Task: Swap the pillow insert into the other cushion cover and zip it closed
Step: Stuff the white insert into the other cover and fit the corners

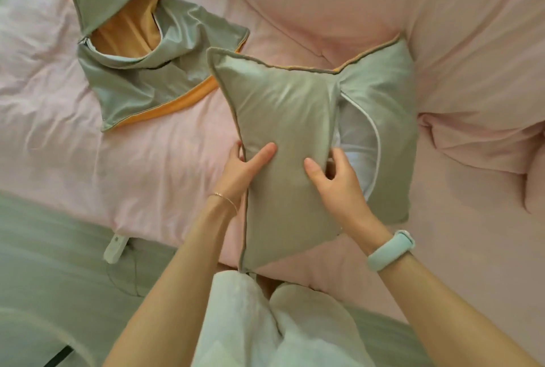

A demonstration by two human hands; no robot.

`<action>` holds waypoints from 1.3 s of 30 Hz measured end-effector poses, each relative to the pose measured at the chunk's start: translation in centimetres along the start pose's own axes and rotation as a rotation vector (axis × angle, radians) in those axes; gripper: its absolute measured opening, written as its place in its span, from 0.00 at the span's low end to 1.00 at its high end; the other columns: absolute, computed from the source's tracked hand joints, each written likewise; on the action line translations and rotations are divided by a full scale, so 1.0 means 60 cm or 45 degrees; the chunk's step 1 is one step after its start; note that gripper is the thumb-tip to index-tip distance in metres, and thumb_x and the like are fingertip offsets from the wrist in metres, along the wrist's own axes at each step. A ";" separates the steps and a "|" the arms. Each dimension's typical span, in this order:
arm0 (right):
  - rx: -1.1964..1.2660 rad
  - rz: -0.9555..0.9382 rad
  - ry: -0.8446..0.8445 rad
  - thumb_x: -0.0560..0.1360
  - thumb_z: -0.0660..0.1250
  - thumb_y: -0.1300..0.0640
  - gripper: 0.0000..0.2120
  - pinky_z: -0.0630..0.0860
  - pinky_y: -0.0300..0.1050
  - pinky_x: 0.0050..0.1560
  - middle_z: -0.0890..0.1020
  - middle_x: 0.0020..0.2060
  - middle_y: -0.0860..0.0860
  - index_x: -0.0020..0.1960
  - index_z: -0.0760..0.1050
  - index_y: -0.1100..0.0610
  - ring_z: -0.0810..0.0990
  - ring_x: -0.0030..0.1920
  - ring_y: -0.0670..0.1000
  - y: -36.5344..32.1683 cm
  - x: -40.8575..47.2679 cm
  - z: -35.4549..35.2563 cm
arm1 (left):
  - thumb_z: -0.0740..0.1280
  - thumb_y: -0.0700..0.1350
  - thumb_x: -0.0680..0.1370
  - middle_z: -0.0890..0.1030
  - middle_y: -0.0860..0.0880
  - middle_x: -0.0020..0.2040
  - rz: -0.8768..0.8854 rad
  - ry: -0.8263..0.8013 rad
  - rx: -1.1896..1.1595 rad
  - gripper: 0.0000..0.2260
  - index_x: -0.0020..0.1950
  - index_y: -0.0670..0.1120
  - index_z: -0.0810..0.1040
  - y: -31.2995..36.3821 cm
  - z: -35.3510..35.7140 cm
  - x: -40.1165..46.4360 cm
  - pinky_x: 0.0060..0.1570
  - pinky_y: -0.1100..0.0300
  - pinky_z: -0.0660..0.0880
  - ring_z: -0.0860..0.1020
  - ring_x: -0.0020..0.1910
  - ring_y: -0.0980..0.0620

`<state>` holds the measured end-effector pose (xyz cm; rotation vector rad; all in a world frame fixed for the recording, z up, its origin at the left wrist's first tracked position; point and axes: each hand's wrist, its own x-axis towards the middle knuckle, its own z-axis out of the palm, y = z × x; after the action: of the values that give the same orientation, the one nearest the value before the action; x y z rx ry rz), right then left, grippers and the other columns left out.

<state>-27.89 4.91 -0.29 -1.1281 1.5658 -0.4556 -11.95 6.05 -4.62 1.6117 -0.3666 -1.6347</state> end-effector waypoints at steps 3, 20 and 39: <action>-0.649 -0.013 0.064 0.73 0.67 0.45 0.24 0.70 0.51 0.56 0.72 0.56 0.53 0.62 0.66 0.57 0.72 0.58 0.57 -0.007 0.041 0.002 | 0.73 0.56 0.64 0.76 0.48 0.64 -0.178 -0.112 0.012 0.38 0.69 0.43 0.66 -0.005 -0.015 0.028 0.60 0.60 0.72 0.78 0.55 0.56; -1.127 -1.157 0.227 0.75 0.56 0.62 0.18 0.63 0.57 0.67 0.75 0.61 0.61 0.63 0.72 0.64 0.69 0.64 0.58 -0.020 0.155 0.013 | 0.65 0.64 0.71 0.73 0.41 0.61 -0.074 0.750 0.622 0.33 0.63 0.39 0.65 -0.035 0.100 0.131 0.57 0.47 0.68 0.70 0.62 0.41; -1.481 -1.356 0.299 0.68 0.56 0.56 0.16 0.63 0.50 0.56 0.75 0.51 0.56 0.54 0.67 0.59 0.69 0.54 0.56 0.040 0.474 0.210 | 0.58 0.61 0.77 0.79 0.38 0.56 -0.401 0.749 0.882 0.24 0.60 0.42 0.72 -0.006 -0.028 0.336 0.47 0.52 0.71 0.76 0.55 0.38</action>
<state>-15.95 -14.49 -21.63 -2.9220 1.2546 -0.3242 -8.00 -7.22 -19.36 2.6897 -0.4018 -1.2064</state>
